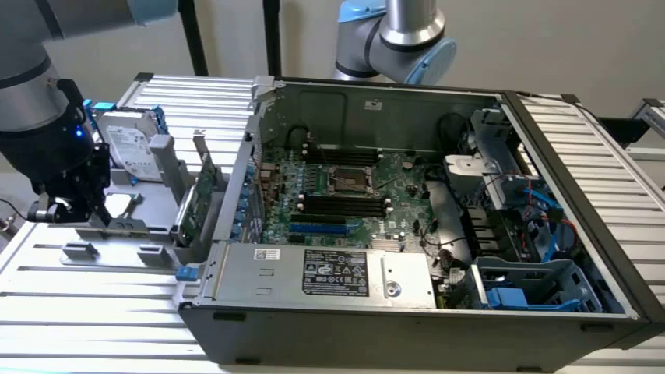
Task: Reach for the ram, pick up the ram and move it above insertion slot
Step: 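Pick up the ram and move it above insertion slot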
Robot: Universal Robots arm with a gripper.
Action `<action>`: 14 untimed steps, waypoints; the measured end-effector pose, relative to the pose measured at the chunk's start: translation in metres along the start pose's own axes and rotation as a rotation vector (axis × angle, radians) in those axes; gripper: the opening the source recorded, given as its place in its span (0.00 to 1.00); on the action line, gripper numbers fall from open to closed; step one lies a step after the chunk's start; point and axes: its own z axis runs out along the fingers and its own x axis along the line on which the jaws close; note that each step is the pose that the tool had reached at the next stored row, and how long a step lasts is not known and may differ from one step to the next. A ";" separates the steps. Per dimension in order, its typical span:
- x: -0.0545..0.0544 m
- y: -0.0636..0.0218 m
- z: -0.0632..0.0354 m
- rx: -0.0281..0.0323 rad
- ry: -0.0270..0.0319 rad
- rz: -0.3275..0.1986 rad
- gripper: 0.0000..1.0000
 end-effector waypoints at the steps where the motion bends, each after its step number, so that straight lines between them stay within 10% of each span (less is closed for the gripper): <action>1: 0.000 -0.0009 -0.0035 0.0000 -0.0010 -0.002 0.13; 14: 0.002 -0.0236 -0.0447 -0.0003 -0.0346 -0.036 0.13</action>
